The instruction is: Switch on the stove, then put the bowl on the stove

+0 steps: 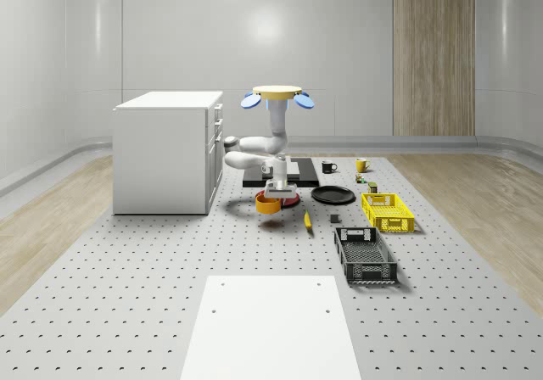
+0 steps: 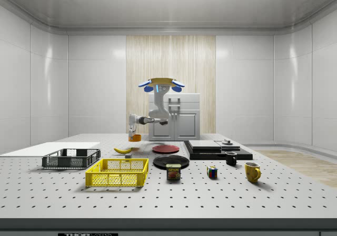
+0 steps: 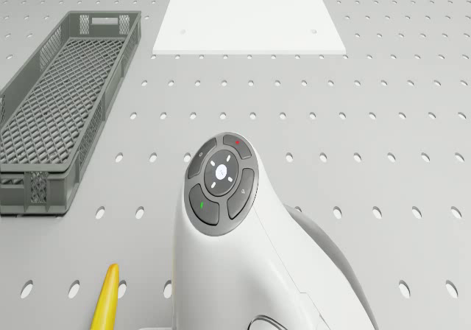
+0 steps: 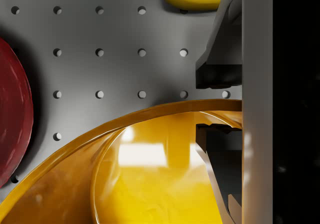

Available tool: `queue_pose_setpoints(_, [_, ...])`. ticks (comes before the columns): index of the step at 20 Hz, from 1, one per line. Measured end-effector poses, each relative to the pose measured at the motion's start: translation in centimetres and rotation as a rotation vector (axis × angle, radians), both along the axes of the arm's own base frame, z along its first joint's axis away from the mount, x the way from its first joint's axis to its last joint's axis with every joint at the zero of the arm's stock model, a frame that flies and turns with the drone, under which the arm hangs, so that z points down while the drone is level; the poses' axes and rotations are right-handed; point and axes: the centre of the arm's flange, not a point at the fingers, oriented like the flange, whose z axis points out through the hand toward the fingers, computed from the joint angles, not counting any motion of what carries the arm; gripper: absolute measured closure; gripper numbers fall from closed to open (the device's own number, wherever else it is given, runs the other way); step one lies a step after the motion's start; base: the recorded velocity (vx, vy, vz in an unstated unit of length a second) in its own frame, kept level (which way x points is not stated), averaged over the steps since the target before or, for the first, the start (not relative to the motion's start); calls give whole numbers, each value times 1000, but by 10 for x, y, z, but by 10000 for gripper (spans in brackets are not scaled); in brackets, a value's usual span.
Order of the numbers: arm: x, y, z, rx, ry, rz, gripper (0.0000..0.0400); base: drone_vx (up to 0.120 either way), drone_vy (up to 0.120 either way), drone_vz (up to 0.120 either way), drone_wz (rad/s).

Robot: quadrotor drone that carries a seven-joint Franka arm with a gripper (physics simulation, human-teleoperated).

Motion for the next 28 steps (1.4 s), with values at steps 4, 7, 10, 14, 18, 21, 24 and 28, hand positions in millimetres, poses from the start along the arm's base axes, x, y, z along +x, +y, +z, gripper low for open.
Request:
queue_pose_setpoints(4, [0, 0, -2, 0, 0, -1, 298, -120, 120, 120, 0])
queue_pose_setpoints(7, [0, 0, -2, 0, 0, -2, 298, -120, 120, 107, 0])
queue_pose_setpoints(10, [0, 0, -2, 0, 0, -2, 298, -120, 80, 0, 0])
queue_pose_setpoints(14, [0, 0, -3, 0, 0, -3, 298, -120, 60, 0, 0])
queue_pose_setpoints(18, [0, 0, -3, 0, 0, -3, 298, -120, 30, 0, 0])
queue_pose_setpoints(21, [0, 0, -3, 0, 0, -4, 298, -120, 0, 0, 0])
queue_pose_setpoints(24, [0, 0, -3, 0, 0, -4, 298, -120, 0, 0, 0])
queue_pose_setpoints(28, [0, 0, -3, 0, 0, -4, 298, -120, 0, 0, 0])
